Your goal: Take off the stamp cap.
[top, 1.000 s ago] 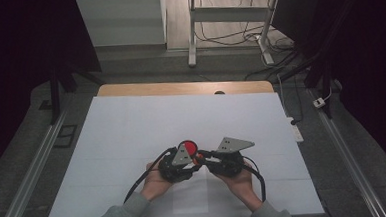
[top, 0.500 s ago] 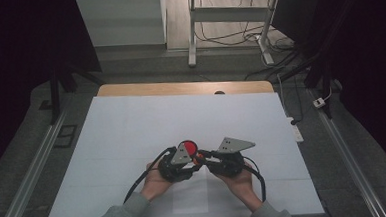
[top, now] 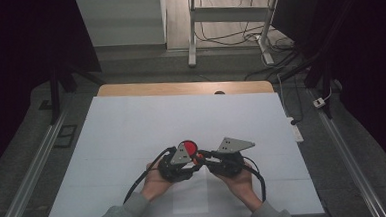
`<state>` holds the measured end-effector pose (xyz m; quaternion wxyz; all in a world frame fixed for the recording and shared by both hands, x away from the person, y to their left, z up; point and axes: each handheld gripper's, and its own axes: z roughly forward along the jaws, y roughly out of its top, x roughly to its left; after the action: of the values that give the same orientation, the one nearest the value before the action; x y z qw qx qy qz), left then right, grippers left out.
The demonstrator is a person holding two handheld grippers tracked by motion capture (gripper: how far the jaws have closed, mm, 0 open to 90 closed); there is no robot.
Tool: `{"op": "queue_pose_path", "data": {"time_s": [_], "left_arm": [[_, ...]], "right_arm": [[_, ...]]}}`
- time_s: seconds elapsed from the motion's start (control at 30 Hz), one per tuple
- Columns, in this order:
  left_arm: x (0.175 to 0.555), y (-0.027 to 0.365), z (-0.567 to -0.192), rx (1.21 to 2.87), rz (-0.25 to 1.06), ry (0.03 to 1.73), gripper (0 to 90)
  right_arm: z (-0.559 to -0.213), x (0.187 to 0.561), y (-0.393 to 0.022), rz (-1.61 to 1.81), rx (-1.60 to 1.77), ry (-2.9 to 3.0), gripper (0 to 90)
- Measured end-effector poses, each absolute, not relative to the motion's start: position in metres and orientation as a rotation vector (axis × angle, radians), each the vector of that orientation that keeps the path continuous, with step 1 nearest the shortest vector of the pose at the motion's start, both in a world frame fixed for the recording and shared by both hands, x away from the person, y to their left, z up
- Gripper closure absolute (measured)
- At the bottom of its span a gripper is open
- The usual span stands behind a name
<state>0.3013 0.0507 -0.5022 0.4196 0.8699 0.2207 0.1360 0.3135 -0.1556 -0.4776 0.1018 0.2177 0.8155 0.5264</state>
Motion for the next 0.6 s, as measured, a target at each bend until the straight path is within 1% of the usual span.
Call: {"op": "queue_pose_path", "data": {"time_s": [0.23, 0.37, 0.6], "left_arm": [[0.299, 0.0502, -0.5021, 2.193, 0.379, 0.543, 65.5], [0.2993, 0.0507, -0.502, 2.184, 0.362, 0.549, 65.7], [0.2987, 0.0511, -0.5014, 2.191, 0.372, 0.54, 65.8]], "right_arm": [[-0.4776, 0.3135, -0.1555, 1.55, 0.639, 2.411, 72.0], [-0.4773, 0.3129, -0.1553, 1.554, 0.641, 2.405, 72.2], [-0.4765, 0.3122, -0.1549, 1.551, 0.642, 2.403, 72.3]]}}
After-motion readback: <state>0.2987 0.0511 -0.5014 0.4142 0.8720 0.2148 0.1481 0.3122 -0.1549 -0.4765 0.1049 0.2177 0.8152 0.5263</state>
